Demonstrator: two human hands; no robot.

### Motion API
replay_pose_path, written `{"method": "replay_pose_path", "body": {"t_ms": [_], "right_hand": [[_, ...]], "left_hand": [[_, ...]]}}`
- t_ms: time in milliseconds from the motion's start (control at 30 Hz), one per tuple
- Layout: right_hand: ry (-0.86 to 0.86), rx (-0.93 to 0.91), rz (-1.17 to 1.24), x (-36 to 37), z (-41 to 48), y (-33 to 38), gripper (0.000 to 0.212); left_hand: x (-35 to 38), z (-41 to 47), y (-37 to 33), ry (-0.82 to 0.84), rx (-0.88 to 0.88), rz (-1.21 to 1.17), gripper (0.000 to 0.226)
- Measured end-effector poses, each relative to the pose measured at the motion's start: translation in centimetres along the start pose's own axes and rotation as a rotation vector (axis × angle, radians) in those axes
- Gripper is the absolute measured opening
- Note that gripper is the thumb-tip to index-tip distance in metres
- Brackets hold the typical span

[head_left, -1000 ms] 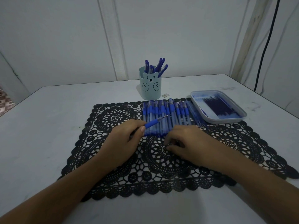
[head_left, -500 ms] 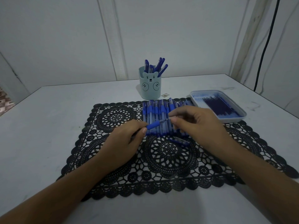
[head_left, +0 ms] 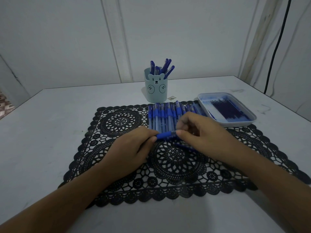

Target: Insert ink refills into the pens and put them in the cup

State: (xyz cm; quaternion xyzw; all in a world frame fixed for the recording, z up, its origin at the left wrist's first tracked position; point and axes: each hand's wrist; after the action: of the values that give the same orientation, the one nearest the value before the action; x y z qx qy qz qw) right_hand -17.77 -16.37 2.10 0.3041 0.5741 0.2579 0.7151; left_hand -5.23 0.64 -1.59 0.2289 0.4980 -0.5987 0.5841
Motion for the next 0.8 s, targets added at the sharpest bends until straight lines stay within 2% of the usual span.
{"method": "replay_pose_path", "body": {"t_ms": [167,300,333,467,600,733,800], "right_hand": [[-0.034,0.031,-0.09,0.4,-0.11,0.44,0.034],[0.059,0.003,-0.059,0.16,-0.06,0.04,0.009],[0.057,-0.005,-0.079,0.12,-0.05,-0.02,0.009],[0.007,0.025,-0.084,0.32,0.01,0.06,0.036],[0.068,-0.008,-0.092,0.06,-0.05,-0.1,0.012],[0.014,0.01,-0.104,0.2,-0.04,0.02,0.034],[0.046,0.011,-0.087,0.26,-0.04,-0.15,0.024]], "left_hand": [[0.09,-0.04,-0.09,0.009,0.013,0.002,0.029],[0.06,0.04,-0.01,-0.002,-0.006,-0.006,0.031],[0.06,0.02,-0.02,0.0,-0.007,-0.001,0.032],[0.08,-0.05,-0.07,0.013,0.0,0.013,0.031],[0.03,0.0,-0.1,0.007,-0.01,0.0,0.034],[0.04,-0.04,-0.22,0.015,0.006,0.006,0.031],[0.04,-0.02,-0.17,0.01,-0.003,-0.001,0.032]]}}
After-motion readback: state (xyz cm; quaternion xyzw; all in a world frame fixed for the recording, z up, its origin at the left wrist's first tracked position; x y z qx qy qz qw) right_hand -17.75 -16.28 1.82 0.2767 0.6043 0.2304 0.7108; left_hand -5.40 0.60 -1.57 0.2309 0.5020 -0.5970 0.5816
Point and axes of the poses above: each hand's wrist, its own z-axis towards the middle knuckle, its own x-axis out of the palm, y = z × x, and after that the axes turned 7 degrees about y, right-handed
